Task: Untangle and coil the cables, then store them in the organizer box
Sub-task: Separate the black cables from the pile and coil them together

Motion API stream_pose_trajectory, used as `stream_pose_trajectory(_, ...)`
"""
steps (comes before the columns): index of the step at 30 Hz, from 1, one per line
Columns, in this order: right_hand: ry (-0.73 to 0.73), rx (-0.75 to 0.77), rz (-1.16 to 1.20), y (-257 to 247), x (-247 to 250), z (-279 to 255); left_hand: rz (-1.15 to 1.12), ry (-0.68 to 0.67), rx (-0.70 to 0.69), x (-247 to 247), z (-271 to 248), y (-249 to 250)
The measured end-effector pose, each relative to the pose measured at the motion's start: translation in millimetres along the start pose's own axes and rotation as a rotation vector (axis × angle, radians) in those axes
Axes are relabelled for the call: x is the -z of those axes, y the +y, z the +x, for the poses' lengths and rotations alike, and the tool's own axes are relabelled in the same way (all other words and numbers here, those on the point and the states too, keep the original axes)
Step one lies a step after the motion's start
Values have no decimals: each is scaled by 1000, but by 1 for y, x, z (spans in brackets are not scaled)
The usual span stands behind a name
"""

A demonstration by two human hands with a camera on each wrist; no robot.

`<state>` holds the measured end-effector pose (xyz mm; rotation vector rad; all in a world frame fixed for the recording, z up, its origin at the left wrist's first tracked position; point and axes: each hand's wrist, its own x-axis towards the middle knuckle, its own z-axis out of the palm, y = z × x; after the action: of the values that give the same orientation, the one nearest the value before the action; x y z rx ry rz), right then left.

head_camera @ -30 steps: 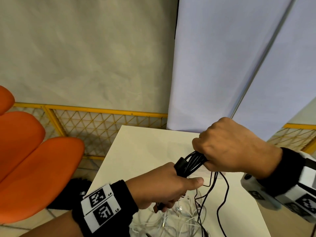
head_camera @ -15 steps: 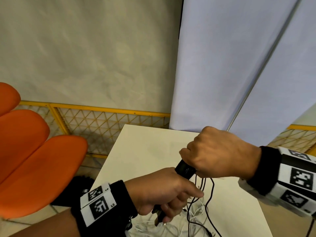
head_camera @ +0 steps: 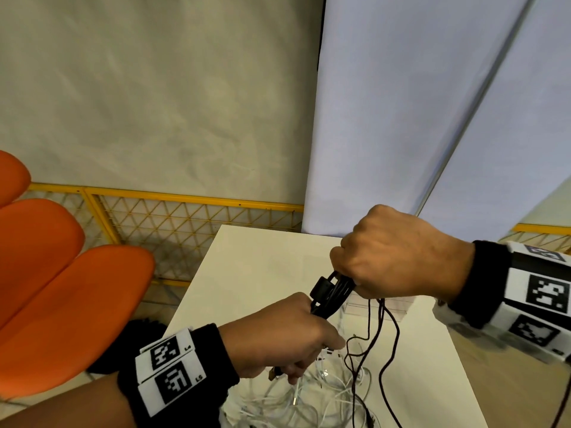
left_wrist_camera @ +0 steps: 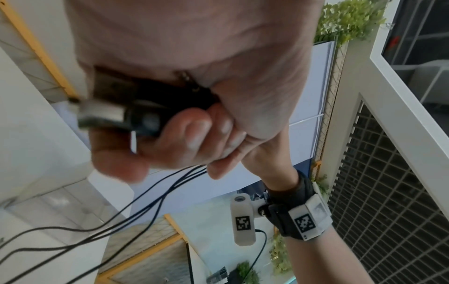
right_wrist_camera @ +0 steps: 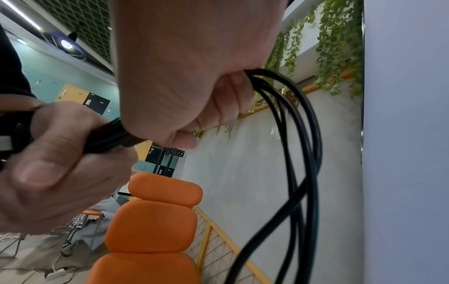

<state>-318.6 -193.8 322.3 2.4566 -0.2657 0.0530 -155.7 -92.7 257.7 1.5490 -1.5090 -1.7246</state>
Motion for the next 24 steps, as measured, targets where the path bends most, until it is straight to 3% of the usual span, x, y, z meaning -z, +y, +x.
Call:
stream_pose_trajectory(5, 23, 8, -9, 2, -1, 3, 45, -106, -83, 9, -6, 16)
stream_pose_trajectory(10, 14, 88, 83, -11, -6, 7, -154, 39, -235, 18, 6, 24)
stream_pose_trajectory(13, -22, 140, 146, -19, -10, 9, -110, -84, -182, 11, 11, 29)
stream_pose_trajectory(17, -47, 105, 27, -17, -1, 11, -133, -169, 47, 5, 11, 27)
stream_pose_trajectory(24, -95, 82, 33, -13, -1, 12, -43, -71, 52, 3, 10, 27)
